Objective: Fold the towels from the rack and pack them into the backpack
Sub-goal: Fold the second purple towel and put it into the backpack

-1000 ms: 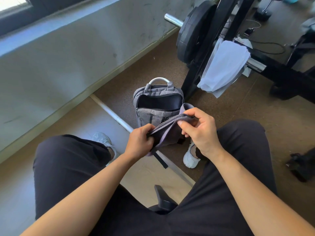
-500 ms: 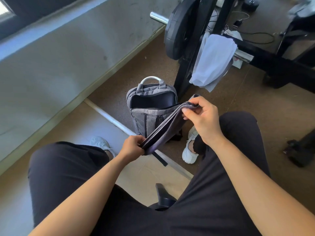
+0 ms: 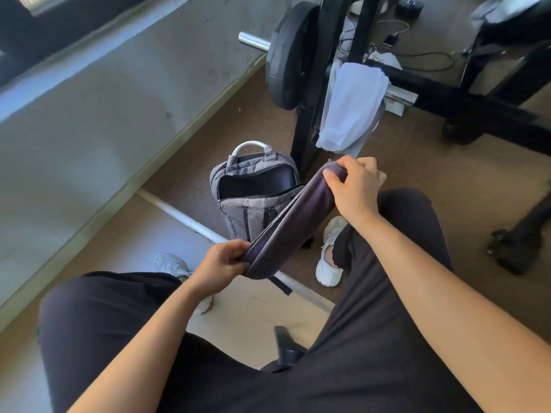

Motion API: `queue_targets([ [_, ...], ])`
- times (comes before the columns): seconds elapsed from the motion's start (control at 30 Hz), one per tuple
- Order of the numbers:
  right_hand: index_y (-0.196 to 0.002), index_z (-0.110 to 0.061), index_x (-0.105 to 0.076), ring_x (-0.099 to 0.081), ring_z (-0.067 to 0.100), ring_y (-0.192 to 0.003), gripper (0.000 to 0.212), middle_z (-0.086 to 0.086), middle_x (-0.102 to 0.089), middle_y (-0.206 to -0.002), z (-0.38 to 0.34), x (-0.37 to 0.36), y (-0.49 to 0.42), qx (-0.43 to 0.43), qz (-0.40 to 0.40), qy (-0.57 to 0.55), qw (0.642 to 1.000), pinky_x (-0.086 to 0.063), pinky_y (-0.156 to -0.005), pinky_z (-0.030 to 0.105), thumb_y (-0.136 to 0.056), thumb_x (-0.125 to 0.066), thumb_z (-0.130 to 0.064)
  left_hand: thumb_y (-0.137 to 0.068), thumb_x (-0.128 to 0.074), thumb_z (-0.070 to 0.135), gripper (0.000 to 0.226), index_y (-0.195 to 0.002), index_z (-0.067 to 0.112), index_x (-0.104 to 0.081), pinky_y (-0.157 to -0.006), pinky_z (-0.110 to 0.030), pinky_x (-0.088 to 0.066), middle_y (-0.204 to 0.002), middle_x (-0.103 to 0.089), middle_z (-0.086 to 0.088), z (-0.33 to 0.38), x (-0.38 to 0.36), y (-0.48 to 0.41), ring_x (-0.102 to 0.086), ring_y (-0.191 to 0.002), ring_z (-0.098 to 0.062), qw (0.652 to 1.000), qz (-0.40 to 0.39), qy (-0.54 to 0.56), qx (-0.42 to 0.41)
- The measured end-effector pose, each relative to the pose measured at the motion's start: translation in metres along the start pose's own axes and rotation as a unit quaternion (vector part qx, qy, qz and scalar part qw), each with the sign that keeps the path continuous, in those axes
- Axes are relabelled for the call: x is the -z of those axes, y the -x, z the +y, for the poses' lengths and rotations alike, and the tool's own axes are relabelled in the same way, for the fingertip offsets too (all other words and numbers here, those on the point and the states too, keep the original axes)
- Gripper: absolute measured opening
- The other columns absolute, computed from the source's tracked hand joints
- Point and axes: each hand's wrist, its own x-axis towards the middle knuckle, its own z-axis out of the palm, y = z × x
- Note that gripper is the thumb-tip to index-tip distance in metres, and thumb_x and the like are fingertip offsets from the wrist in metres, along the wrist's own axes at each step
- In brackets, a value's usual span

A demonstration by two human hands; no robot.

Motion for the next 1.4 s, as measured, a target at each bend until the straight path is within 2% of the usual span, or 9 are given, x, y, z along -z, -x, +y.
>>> queue_targets([
  [0.27,-0.110,-0.018,-0.057,-0.066,0.023,-0.096,0.018,0.004,-0.070,-0.102,-0.010,0.005,0.004,0.027,-0.089,-0.093,0.991,-0.058,-0.085,0.047,-0.103,-0.053,-0.034,-0.064,-0.043,-0.023,0.078,-0.099,0.039,-0.074,-0.080,-0.039,-0.060,-0.095,-0.079,0.007,0.005,0.016,0.003,-0.074,-0.093,-0.020,0.995,0.101,-0.020,-0.005],
  [0.43,-0.112,-0.016,-0.060,-0.060,0.016,-0.095,0.019,0.000,-0.066,-0.102,-0.005,0.008,0.002,0.010,-0.084,-0.113,0.990,-0.056,-0.089,0.044,-0.103,-0.055,-0.032,-0.060,-0.027,-0.032,0.077,-0.103,0.024,-0.059,-0.064,-0.034,-0.047,-0.122,-0.066,-0.006,0.025,0.017,0.013,-0.066,-0.088,-0.024,0.992,0.024,0.118,-0.041],
  [0.57,-0.108,-0.014,-0.061,-0.063,0.022,-0.096,0.018,0.002,-0.068,-0.099,-0.002,0.006,0.001,-0.005,-0.104,-0.103,0.989,-0.056,-0.088,0.050,-0.101,-0.059,-0.031,-0.056,-0.024,-0.033,0.081,-0.096,0.017,-0.074,-0.078,-0.032,-0.054,-0.132,-0.066,-0.007,0.031,0.022,0.018,-0.069,-0.112,-0.026,0.991,-0.085,0.093,-0.042],
  [0.7,-0.106,-0.015,-0.061,-0.063,0.022,-0.095,0.018,0.000,-0.066,-0.096,-0.003,0.003,0.002,-0.002,-0.114,-0.098,0.989,-0.056,-0.087,0.050,-0.100,-0.059,-0.031,-0.067,-0.031,-0.027,0.083,-0.094,0.036,-0.079,-0.076,-0.014,-0.047,-0.089,-0.074,0.019,0.032,0.020,0.019,-0.068,-0.086,-0.001,0.997,-0.068,-0.027,-0.024],
  [0.9,-0.103,-0.015,-0.061,-0.062,0.020,-0.091,0.016,0.001,-0.065,-0.094,-0.003,0.001,0.003,0.007,-0.111,-0.104,0.988,-0.056,-0.084,0.043,-0.099,-0.060,-0.030,-0.079,-0.047,-0.013,0.066,-0.117,0.032,-0.077,-0.081,-0.007,-0.039,-0.103,-0.066,0.006,0.031,0.020,0.014,-0.059,-0.095,-0.007,0.979,0.019,-0.199,-0.048],
  [1.0,-0.097,-0.018,-0.058,-0.059,0.009,-0.080,0.010,-0.002,-0.063,-0.087,-0.006,0.003,0.007,0.032,-0.122,-0.133,0.983,-0.049,-0.075,0.025,-0.099,-0.062,-0.028,-0.086,-0.051,-0.005,0.053,-0.126,0.023,-0.073,-0.072,-0.005,-0.041,-0.074,-0.064,0.029,0.033,0.016,0.014,-0.060,-0.075,0.010,0.989,0.024,-0.144,0.019],
  [1.13,-0.097,-0.021,-0.056,-0.059,-0.003,-0.080,0.008,-0.010,-0.061,-0.085,-0.013,0.004,0.018,0.055,-0.165,-0.157,0.972,-0.041,-0.066,0.004,-0.098,-0.063,-0.025,-0.093,-0.046,-0.004,0.041,-0.116,0.012,-0.077,-0.076,-0.028,-0.053,-0.079,-0.072,0.007,0.033,0.014,0.010,-0.062,-0.075,-0.011,0.984,0.071,0.108,0.126],
  [1.3,-0.090,-0.014,-0.064,-0.061,0.010,-0.077,0.015,-0.002,-0.065,-0.082,-0.020,-0.004,0.036,0.079,-0.204,-0.130,0.967,-0.048,-0.066,0.013,-0.090,-0.073,-0.026,-0.084,-0.059,0.011,0.036,-0.113,0.001,-0.076,-0.095,-0.047,-0.052,-0.080,-0.070,-0.011,0.038,0.022,0.007,-0.065,-0.083,-0.030,0.922,0.058,0.331,0.191],
  [1.4,-0.081,-0.012,-0.065,-0.060,0.012,-0.069,0.019,-0.002,-0.064,-0.073,-0.022,-0.013,0.044,0.062,-0.160,-0.115,0.978,-0.048,-0.062,0.021,-0.088,-0.075,-0.026,-0.089,-0.061,0.011,0.031,-0.113,-0.001,-0.075,-0.082,-0.036,-0.056,-0.083,-0.068,-0.013,0.038,0.021,0.007,-0.067,-0.076,-0.026,0.912,0.050,0.342,0.219],
])
